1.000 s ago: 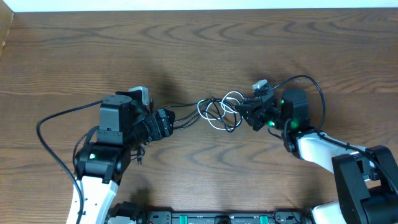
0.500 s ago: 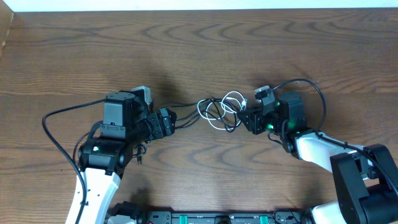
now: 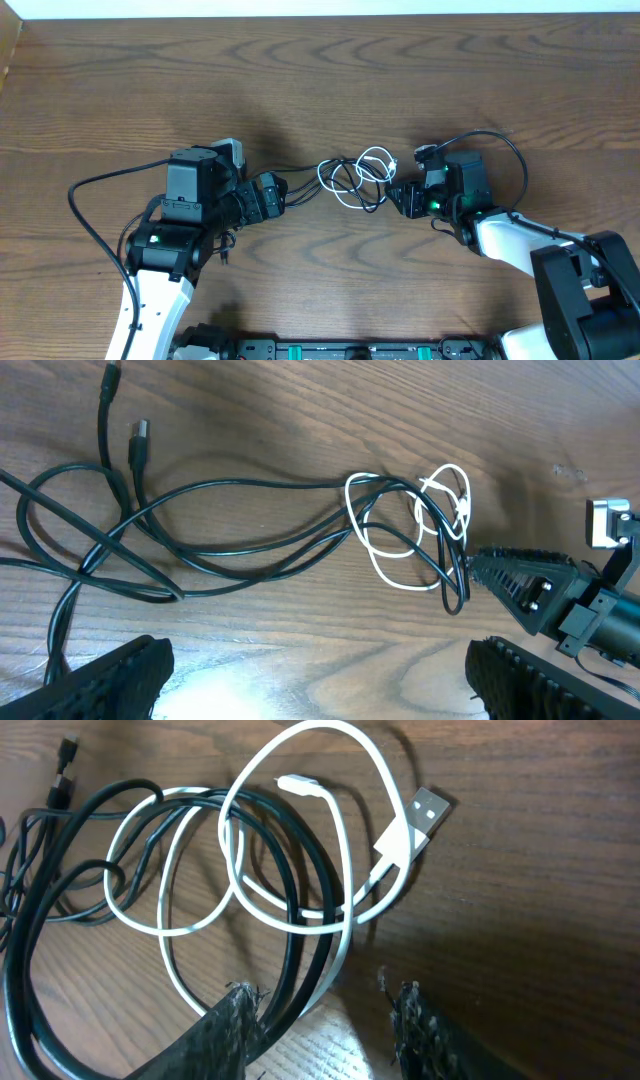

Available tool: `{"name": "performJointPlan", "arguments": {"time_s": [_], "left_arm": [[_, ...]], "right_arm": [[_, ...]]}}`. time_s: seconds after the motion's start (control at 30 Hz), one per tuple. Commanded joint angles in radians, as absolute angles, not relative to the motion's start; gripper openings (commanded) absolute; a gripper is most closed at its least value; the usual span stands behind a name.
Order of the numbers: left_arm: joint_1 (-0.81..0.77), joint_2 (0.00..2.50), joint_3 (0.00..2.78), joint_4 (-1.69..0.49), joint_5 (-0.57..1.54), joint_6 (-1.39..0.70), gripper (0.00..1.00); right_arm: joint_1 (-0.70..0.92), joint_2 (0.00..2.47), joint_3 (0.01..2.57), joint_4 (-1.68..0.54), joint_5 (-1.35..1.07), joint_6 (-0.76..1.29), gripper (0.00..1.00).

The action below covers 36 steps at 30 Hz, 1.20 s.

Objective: Untangle cables
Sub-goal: 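Hold the cables with both grippers near the table center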

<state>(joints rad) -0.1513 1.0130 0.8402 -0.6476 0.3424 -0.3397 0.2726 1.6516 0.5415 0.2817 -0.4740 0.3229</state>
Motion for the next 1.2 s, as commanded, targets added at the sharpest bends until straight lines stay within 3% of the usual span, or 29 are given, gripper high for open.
{"name": "performJointPlan", "arguments": {"time_s": [0.0, 0.4, 0.9, 1.17], "left_arm": [[-0.147, 1.014, 0.861, -0.649, 0.351, -0.334, 0.98], [-0.147, 1.014, 0.861, -0.649, 0.351, -0.334, 0.98], [-0.147, 1.014, 0.861, -0.649, 0.351, -0.334, 0.98], [-0.147, 1.014, 0.861, -0.649, 0.351, -0.334, 0.98]], "right_arm": [[0.281, 1.686, 0.547, 0.292, -0.466, 0.347, 0.43], [0.308, 1.789, 0.547, 0.405, -0.464, 0.419, 0.43], [0.313, 1.820, 0.547, 0.477, -0.474, 0.434, 0.03], [0.271, 1.819, 0.547, 0.519, -0.564, 0.433, 0.01]]}}
